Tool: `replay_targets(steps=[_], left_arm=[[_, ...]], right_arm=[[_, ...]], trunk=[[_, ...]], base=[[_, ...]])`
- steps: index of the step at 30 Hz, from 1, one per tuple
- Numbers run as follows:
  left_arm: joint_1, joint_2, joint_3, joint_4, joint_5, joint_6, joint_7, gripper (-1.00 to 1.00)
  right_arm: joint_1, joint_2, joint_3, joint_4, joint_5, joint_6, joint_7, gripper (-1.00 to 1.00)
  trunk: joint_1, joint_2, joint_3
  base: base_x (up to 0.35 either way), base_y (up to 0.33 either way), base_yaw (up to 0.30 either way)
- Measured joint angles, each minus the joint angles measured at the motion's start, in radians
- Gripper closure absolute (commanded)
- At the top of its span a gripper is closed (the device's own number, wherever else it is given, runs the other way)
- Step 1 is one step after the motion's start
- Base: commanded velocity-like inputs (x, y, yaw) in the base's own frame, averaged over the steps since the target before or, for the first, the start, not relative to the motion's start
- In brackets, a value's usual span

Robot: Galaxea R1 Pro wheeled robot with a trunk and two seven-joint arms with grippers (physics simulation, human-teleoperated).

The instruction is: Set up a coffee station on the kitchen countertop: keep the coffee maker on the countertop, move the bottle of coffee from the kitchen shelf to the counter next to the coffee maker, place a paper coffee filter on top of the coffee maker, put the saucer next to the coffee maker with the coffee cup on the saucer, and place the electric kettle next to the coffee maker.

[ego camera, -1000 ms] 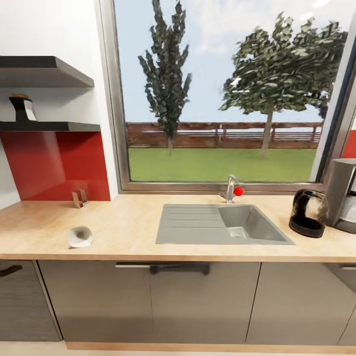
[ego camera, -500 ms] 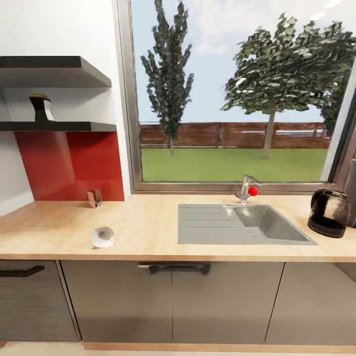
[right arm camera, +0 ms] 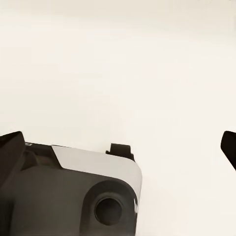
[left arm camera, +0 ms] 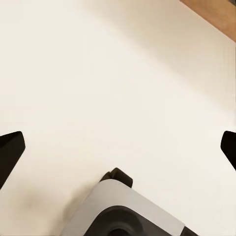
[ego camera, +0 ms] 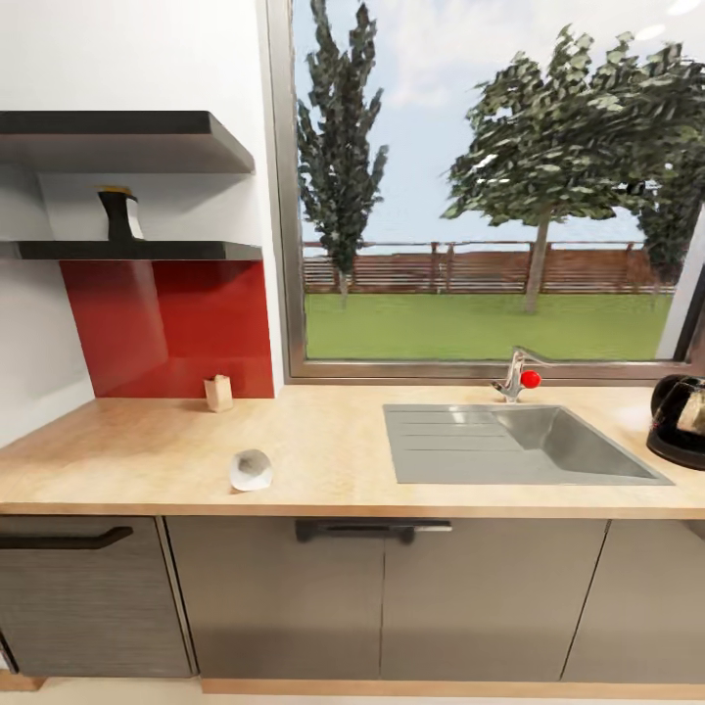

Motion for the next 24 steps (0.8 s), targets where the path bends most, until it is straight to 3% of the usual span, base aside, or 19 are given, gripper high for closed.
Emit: replay_targets(steps=[6, 16, 24], left_arm=[[0.000, 0.000, 0.000, 0.000, 0.000, 0.000, -0.001, -1.00], [0.000, 0.000, 0.000, 0.000, 0.000, 0.000, -0.001, -1.00], [0.000, -0.003, 0.000, 0.000, 0.000, 0.000, -0.001, -1.00]], right_arm=[[0.000, 0.000, 0.000, 0.000, 0.000, 0.000, 0.000, -1.00], [0.000, 0.000, 0.001, 0.000, 0.000, 0.000, 0.000, -1.00], [0.000, 0.001, 0.001, 0.000, 0.000, 0.000, 0.000, -1.00]], trunk=[[0.000, 0.000, 0.000], [0.000, 0.000, 0.003], [0.000, 0.000, 0.004]], base=[[0.000, 0.342, -0.010], [0.000, 0.342, -0.184], [0.000, 0.342, -0.035]])
